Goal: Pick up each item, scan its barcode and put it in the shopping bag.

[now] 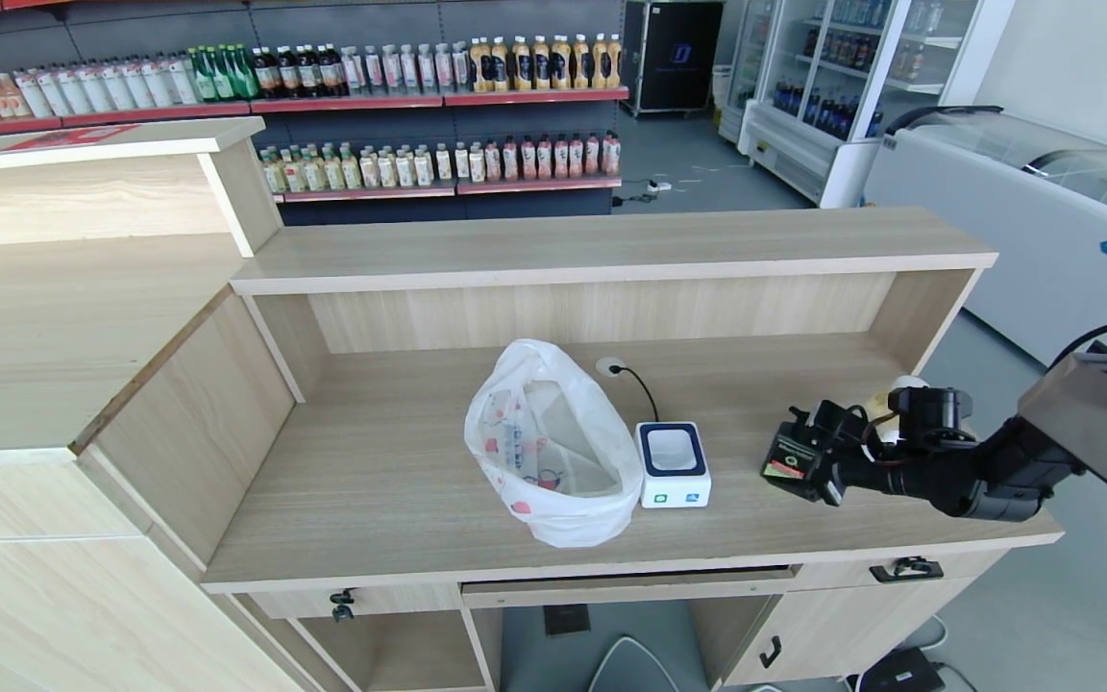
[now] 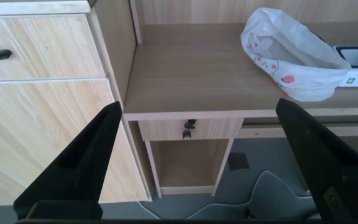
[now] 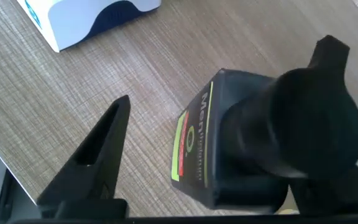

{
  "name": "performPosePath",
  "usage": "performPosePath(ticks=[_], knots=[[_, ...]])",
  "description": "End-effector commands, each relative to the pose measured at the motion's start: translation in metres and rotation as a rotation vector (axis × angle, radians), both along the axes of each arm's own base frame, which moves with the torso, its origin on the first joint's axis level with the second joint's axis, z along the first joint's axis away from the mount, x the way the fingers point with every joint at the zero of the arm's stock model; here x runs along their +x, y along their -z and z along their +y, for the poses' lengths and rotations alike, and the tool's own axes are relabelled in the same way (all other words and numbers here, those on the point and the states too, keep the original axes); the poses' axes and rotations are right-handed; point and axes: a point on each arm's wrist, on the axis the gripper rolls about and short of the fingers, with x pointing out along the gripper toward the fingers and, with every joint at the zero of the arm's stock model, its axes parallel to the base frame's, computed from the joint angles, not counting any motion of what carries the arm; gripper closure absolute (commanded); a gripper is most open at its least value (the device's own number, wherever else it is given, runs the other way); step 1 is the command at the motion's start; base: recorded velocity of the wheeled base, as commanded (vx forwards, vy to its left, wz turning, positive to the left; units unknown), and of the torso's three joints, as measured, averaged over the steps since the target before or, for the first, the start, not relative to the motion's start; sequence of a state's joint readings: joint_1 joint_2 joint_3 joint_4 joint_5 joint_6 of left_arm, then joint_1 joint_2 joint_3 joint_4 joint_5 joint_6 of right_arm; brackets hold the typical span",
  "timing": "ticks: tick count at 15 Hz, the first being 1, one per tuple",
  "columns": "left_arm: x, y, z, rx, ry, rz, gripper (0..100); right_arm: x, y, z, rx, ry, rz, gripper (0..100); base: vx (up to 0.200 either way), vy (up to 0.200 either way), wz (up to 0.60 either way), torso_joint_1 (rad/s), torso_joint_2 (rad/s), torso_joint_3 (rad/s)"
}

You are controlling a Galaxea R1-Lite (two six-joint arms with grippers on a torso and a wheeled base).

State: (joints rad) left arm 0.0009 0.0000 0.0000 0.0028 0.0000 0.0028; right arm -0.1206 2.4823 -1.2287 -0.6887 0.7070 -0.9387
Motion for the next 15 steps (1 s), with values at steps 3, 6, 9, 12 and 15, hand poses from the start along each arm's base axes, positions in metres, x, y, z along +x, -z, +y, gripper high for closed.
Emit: performPosePath(ticks=[3, 6, 9, 12, 15], knots=[[0.0, 0.0, 0.0, 0.0, -0.001, 0.002, 0, -0.001, 0.005, 0.003, -0.001, -0.004, 0.013, 100, 0.0, 0.0, 0.0, 0.0, 0.0, 0.0], [0.0, 0.0, 0.0, 0.0, -0.001, 0.0, 0, -0.006, -0.005, -0.01, -0.001, 0.026, 0.003, 100, 0.0, 0.0, 0.0, 0.0, 0.0, 0.0], [0.0, 0.0, 0.0, 0.0, -0.001, 0.002, 0, -0.019, -0.035, -0.028, 0.001, 0.075, -0.037, 100, 0.0, 0.0, 0.0, 0.0, 0.0, 0.0], [0.0, 0.0, 0.0, 0.0, -0.001, 0.002, 0, -0.05, -0.106, -0.038, 0.054, 0.14, -0.114, 100, 0.0, 0.0, 0.0, 0.0, 0.0, 0.0], [0.0, 0.0, 0.0, 0.0, -0.001, 0.002, 0, -0.1, -0.19, -0.025, 0.23, 0.161, -0.172, 100, 0.0, 0.0, 0.0, 0.0, 0.0, 0.0]])
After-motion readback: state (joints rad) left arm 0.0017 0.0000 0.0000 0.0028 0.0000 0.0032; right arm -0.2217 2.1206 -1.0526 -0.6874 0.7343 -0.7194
